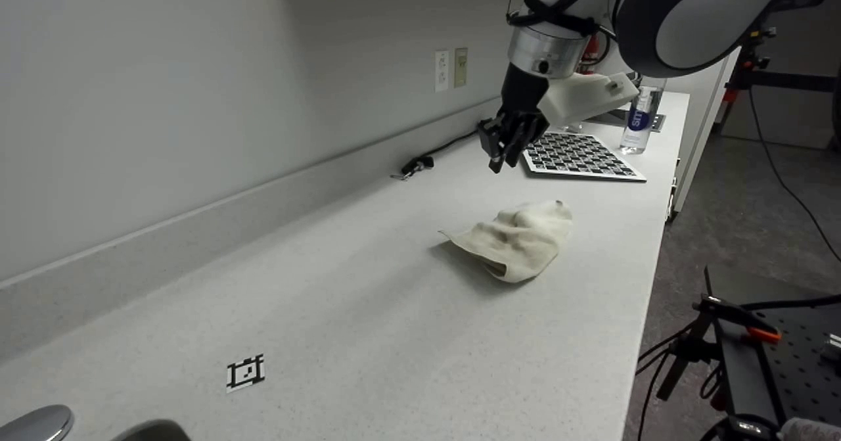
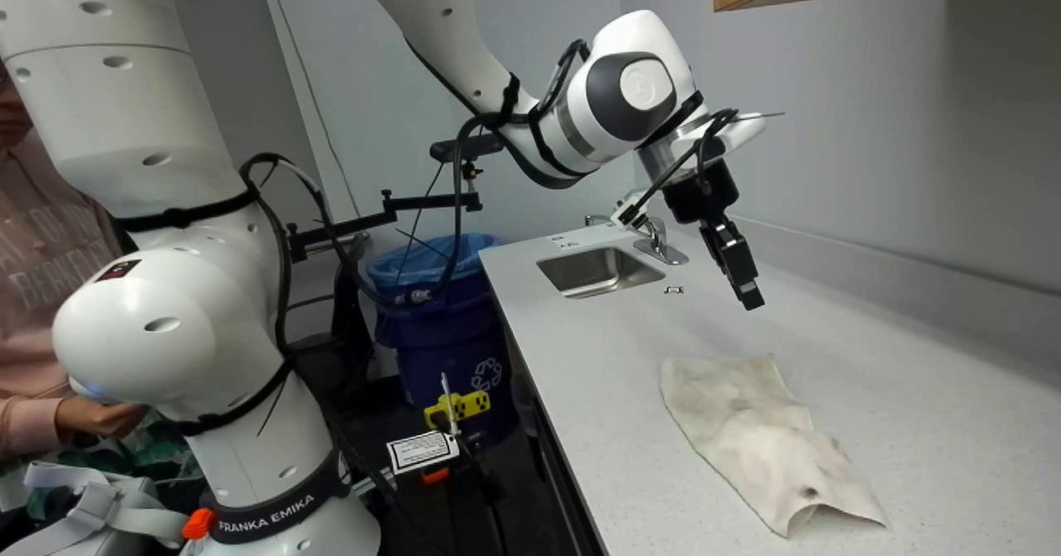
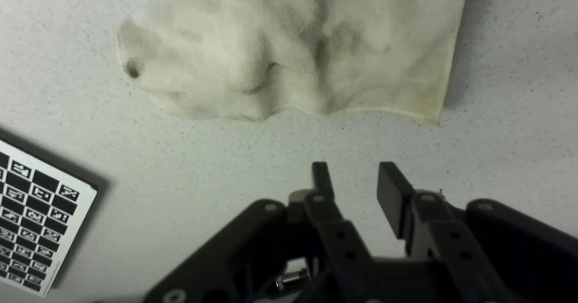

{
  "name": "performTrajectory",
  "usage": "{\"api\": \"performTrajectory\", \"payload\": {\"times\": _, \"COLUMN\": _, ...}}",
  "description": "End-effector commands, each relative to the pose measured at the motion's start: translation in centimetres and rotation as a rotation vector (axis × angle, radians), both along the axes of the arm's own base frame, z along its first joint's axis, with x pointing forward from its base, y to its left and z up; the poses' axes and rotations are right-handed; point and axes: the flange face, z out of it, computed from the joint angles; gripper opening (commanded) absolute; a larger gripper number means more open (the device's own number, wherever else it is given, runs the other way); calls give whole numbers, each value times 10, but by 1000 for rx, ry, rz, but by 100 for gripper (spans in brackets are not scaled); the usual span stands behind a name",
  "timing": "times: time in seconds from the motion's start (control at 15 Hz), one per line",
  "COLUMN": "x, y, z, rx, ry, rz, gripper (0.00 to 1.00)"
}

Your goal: Use the towel to wipe the counter

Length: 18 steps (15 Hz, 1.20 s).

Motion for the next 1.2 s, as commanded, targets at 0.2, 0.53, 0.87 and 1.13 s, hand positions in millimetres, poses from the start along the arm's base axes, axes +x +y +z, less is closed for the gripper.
{"api": "performTrajectory", "payload": {"times": 0.2, "x": -1, "y": -22, "z": -35, "rx": 55, "ry": 59, "rz": -47, "gripper": 0}}
{"api": "performTrajectory", "payload": {"times": 0.53, "x": -8, "y": -35, "z": -40, "rx": 43, "ry": 81, "rz": -82, "gripper": 0}}
{"api": "performTrajectory", "payload": {"times": 0.87, "x": -7, "y": -34, "z": -43, "rx": 38, "ry": 90, "rz": -87, "gripper": 1}}
{"api": "performTrajectory", "payload": {"times": 1.13, "x": 1, "y": -39, "z": -50, "rx": 19, "ry": 102, "rz": -100, "gripper": 0}}
